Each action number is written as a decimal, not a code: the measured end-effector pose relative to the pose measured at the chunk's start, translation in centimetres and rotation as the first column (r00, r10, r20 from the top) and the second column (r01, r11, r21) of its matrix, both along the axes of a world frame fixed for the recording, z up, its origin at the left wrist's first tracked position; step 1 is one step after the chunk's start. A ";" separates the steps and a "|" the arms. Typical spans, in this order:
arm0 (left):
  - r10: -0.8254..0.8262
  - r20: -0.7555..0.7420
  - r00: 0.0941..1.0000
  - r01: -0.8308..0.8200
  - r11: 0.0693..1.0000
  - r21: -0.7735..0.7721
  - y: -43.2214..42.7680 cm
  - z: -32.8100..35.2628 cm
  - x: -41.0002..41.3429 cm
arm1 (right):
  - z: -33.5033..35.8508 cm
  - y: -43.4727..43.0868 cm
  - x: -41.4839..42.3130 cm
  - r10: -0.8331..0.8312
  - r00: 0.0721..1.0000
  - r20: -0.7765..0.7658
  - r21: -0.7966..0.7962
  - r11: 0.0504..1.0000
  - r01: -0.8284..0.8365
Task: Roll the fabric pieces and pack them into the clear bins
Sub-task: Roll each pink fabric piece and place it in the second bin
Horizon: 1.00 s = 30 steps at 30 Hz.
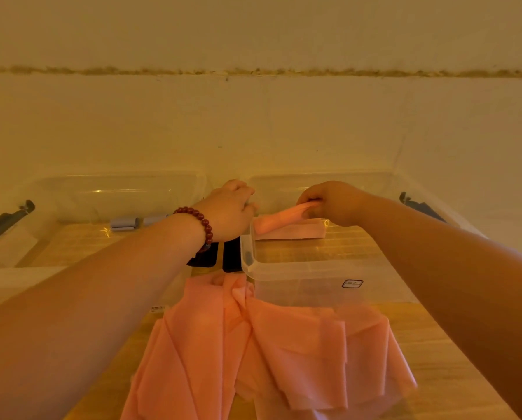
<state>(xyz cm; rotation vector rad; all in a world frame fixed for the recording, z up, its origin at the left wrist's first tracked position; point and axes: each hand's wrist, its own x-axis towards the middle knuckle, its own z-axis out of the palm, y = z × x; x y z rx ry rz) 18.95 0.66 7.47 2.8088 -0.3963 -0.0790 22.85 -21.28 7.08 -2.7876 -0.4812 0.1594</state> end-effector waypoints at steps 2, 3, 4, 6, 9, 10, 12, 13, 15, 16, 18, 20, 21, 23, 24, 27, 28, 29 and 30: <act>-0.023 -0.015 1.000 0.024 0.999 0.043 0.1 0.2 0.3 | -0.2 -0.4 0.5 -0.004 1.000 -0.025 0.004 1.000 0.004; -0.031 -0.017 0.999 0.032 0.997 0.065 0.2 0.3 0.5 | -0.3 -0.6 0.8 -0.010 0.999 -0.038 0.007 1.000 0.011; -0.036 -0.020 0.999 0.037 0.996 0.082 0.2 0.4 0.7 | -0.5 -0.8 1.0 -0.020 0.998 -0.056 0.012 1.000 0.021; -0.040 -0.019 0.999 0.041 0.995 0.094 0.3 0.3 1.0 | -0.7 -1.1 1.4 -0.043 0.994 -0.104 0.017 0.999 0.045; -0.043 -0.001 0.999 0.043 0.996 0.079 0.3 -0.1 1.3 | -1.3 -1.3 1.9 -0.086 0.981 -0.172 0.074 0.992 0.100; -0.043 0.004 0.999 0.043 0.997 0.070 0.3 -0.2 1.4 | -1.5 -1.2 1.9 -0.098 0.976 -0.196 0.096 0.988 0.118; -0.043 0.008 0.999 0.043 0.998 0.048 0.3 -0.4 1.4 | -1.7 -0.9 1.9 -0.106 0.964 -0.242 0.098 0.986 0.133; -0.044 0.008 0.999 0.043 0.998 0.037 0.4 -0.4 1.4 | -1.8 -0.8 1.9 -0.107 0.957 -0.271 0.090 0.987 0.136; -0.047 0.010 0.999 0.047 0.999 0.026 0.4 -0.6 1.4 | -2.2 -0.5 1.8 -0.106 0.932 -0.346 0.099 0.984 0.148; -0.047 0.011 0.999 0.047 0.999 0.023 0.4 -0.6 1.4 | -2.4 -0.5 1.7 -0.103 0.920 -0.378 0.107 0.982 0.153; -0.045 0.011 0.999 0.045 0.999 0.012 0.4 -0.7 1.4 | -2.8 -0.5 1.6 -0.097 0.915 -0.392 0.107 0.983 0.151; -0.046 0.009 0.999 0.045 0.999 0.004 0.5 -0.7 1.4 | -3.1 -0.5 1.7 -0.100 0.926 -0.365 0.111 0.982 0.150; -0.046 0.008 0.999 0.046 0.999 0.003 0.5 -0.7 1.4 | -3.3 -0.6 1.8 -0.103 0.931 -0.349 0.119 0.981 0.153; -0.043 0.010 0.999 0.043 0.999 0.001 0.5 -0.8 1.4 | -3.5 -0.6 2.0 -0.104 0.950 -0.293 0.096 0.986 0.137; -0.042 0.011 0.999 0.042 0.999 0.001 0.5 -0.8 1.4 | -3.6 -0.7 2.1 -0.102 0.961 -0.258 0.061 0.991 0.122; -0.042 0.010 0.999 0.042 0.999 -0.001 0.5 -0.8 1.4 | -3.9 -0.8 2.3 -0.105 0.971 -0.214 0.026 0.993 0.113; -0.043 0.009 0.999 0.043 0.999 -0.003 0.5 -0.8 1.4 | -4.0 -0.8 2.3 -0.106 0.970 -0.217 0.034 0.993 0.116; -0.045 0.009 0.999 0.045 0.999 -0.006 0.5 -0.8 1.4 | -4.1 -0.9 2.3 -0.104 0.970 -0.219 0.044 0.992 0.117; -0.046 0.008 0.999 0.046 0.999 -0.008 0.5 -0.8 1.3 | -4.2 -0.9 2.4 -0.101 0.970 -0.219 0.049 0.992 0.115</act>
